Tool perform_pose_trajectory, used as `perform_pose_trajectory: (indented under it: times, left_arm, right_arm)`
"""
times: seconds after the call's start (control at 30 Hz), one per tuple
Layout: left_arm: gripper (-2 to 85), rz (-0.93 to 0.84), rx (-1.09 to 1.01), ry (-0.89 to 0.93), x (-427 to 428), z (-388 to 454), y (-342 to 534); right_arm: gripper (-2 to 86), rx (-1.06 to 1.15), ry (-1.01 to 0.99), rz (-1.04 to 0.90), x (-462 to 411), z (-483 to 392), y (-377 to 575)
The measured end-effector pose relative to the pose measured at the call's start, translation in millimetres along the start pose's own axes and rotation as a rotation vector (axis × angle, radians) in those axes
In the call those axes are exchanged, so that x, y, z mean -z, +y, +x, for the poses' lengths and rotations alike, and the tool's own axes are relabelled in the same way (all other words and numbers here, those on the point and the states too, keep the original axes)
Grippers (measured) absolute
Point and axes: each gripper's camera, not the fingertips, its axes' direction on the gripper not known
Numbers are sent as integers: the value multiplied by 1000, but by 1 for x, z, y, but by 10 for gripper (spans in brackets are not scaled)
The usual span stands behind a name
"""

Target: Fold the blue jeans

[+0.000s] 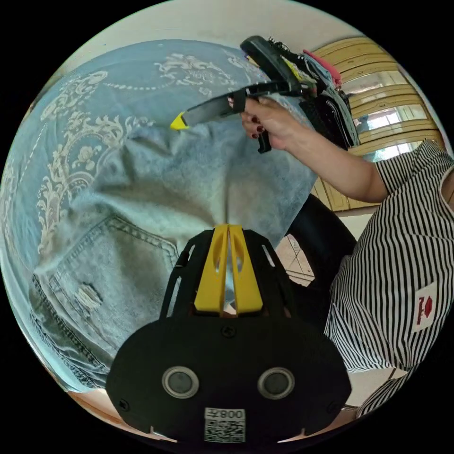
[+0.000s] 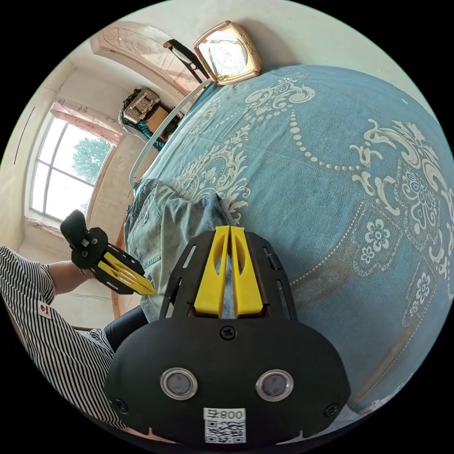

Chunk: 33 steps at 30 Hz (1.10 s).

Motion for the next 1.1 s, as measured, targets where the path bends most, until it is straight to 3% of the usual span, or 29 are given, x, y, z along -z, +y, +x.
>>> perform_pose_trajectory:
  times: [0.17, 0.27, 0.5, 0.67, 0.8, 1.1]
  left_arm:
    - [1, 166, 19, -183, 8, -41, -42]
    - [1, 59, 23, -316, -26, -63, -60]
    - [1, 77, 39, -288, -61, -87, -35]
    - [0, 78, 70, -382, -88, -94, -18]
    - [0, 81, 77, -364, -108, -108, -8]
    - [1, 189, 81, -298, -151, -88, 45]
  right_arm:
    - [2, -7, -20, 36, 6, 7, 12]
    - [1, -4, -29, 73, 18, 10, 27]
    - [0, 10, 35, 104, 47, 2, 90]
    - [1, -89, 203, 62, 42, 9, 127]
    - [1, -143, 142, 64, 40, 26, 141]
    - [0, -238, 237, 140, 98, 20, 212]
